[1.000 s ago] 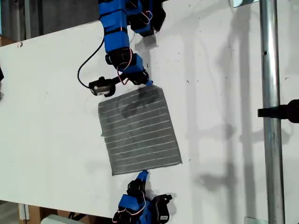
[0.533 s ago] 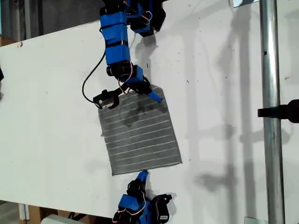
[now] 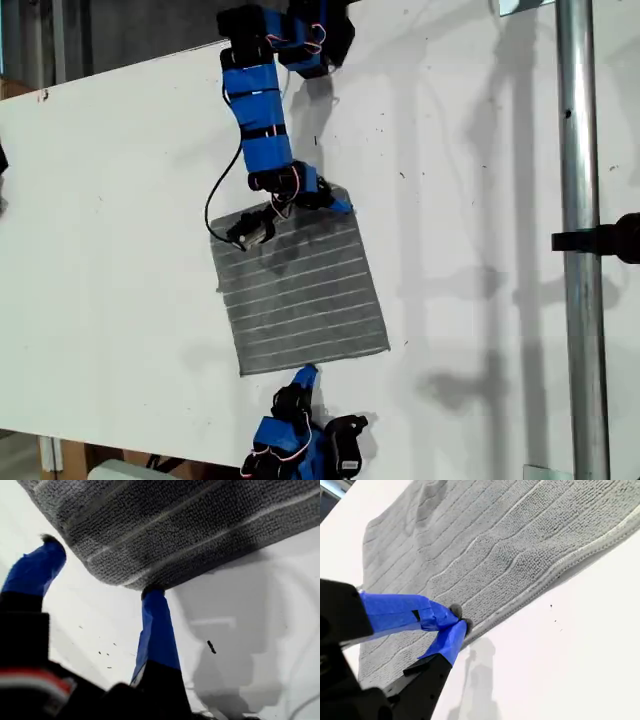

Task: Grasp corners of a towel and fold twice.

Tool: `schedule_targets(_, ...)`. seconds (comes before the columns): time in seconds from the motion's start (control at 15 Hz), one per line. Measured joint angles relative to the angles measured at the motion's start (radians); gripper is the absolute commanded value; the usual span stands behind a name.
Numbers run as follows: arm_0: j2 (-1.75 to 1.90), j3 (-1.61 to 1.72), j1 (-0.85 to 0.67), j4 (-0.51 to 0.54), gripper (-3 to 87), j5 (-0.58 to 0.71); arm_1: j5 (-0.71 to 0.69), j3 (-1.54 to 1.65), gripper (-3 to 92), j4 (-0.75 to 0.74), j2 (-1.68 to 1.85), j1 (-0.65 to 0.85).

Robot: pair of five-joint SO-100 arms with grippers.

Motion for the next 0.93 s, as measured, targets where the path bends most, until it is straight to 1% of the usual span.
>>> schedule_targets(0.13, 0.000, 0.000, 0.000, 0.000, -1.6, 0.000, -0.014, 0.000, 18.1, -0.029, -0.044, 0.018)
schedule_targets(0.2, 0.000, 0.000, 0.000, 0.000, -1.9, -0.006, -0.021, 0.000, 7.2, -0.043, -0.057, 0.023)
schedule_targets(0.33, 0.000, 0.000, 0.000, 0.000, -2.6, -0.014, -0.031, -0.003, -0.1, -0.077, -0.064, 0.025)
schedule_targets(0.53, 0.000, -0.044, 0.020, 0.028, -2.8, -0.055, -0.046, -0.003, -0.1, -0.087, -0.064, 0.025)
schedule_targets(0.67, -0.008, -0.147, 0.057, 0.048, -2.9, -0.084, -0.049, -0.003, -0.1, -0.097, -0.064, 0.025)
schedule_targets(0.73, -0.072, -0.225, 0.078, 0.048, -2.9, -0.092, -0.049, -0.003, -0.1, -0.103, -0.064, 0.025)
schedule_targets(0.87, -0.411, -0.482, 0.132, 0.048, -2.9, -0.084, -0.049, -0.003, -0.1, -0.118, -0.064, 0.025)
schedule_targets(0.93, -0.632, -0.646, 0.167, 0.048, -2.9, -0.054, -0.049, -0.003, -0.1, -0.123, -0.064, 0.025)
